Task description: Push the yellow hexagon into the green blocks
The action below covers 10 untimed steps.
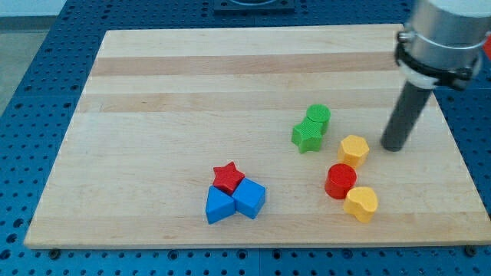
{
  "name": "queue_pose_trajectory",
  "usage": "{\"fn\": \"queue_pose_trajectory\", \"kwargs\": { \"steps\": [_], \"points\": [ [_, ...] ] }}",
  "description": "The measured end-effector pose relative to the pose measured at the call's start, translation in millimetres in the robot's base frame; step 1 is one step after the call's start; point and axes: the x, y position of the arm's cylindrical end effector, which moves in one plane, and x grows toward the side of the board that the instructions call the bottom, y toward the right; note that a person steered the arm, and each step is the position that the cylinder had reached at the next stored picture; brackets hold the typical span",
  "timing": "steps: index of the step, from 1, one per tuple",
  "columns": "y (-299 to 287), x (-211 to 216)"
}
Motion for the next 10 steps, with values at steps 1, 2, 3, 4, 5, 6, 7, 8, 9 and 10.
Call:
{"fn": "queue_pose_trajectory", "kwargs": {
  "steps": [1, 2, 3, 4, 5, 6, 7, 8, 9, 10],
  "points": [
    [19, 16],
    [14, 32],
    [19, 55],
    [-13, 65],
    [-44, 65],
    [-62, 45],
    [-73, 24],
    [-73, 20],
    [-78, 12],
    [-82, 5]
  ]
}}
